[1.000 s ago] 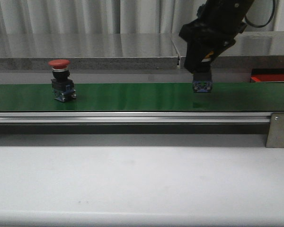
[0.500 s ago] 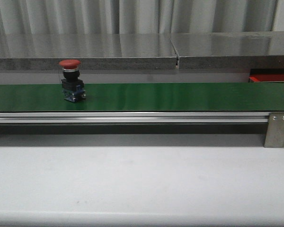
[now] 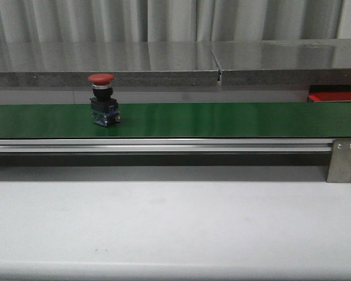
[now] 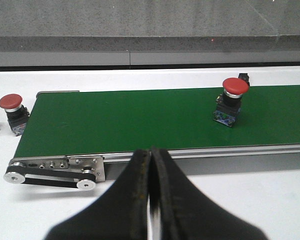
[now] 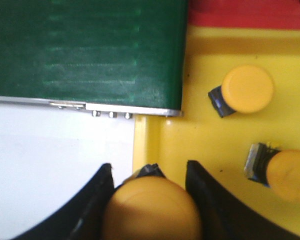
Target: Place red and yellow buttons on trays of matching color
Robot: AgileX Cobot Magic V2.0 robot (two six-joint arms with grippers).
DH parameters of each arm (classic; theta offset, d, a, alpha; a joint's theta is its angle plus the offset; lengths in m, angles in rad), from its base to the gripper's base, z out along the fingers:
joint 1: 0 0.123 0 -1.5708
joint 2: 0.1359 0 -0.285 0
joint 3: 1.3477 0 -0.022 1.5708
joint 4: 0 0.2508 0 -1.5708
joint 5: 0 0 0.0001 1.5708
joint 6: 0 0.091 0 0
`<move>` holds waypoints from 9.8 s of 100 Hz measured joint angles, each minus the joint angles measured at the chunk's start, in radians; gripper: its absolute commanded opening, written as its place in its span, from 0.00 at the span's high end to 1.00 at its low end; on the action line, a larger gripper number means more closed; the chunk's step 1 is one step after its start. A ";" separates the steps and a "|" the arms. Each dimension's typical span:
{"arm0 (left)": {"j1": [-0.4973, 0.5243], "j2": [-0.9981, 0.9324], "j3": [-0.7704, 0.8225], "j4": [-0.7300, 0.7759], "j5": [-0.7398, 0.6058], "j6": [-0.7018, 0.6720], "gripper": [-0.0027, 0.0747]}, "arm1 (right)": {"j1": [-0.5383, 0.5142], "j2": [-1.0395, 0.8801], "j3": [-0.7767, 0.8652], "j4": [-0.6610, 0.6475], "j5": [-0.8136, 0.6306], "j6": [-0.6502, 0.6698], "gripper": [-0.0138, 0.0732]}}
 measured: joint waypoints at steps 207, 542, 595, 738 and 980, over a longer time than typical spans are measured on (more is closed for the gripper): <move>0.000 0.000 0.000 0.000 0.000 0.000 0.99 | 0.012 -0.067 0.047 0.083 -0.114 -0.034 0.19; 0.000 0.000 0.000 -0.002 0.000 0.000 0.99 | 0.058 0.765 -1.029 -0.060 -0.002 -0.051 0.79; 0.000 0.000 0.000 -0.002 0.000 0.000 0.99 | 0.058 0.885 -1.084 -0.020 -0.057 -0.051 0.79; 0.000 0.000 0.000 -0.002 0.000 0.000 0.99 | 0.046 0.971 -1.088 -0.020 -0.048 -0.049 0.39; 0.000 0.000 0.000 -0.004 0.000 0.000 0.99 | 0.230 -0.656 0.248 -0.011 -0.090 -0.049 0.62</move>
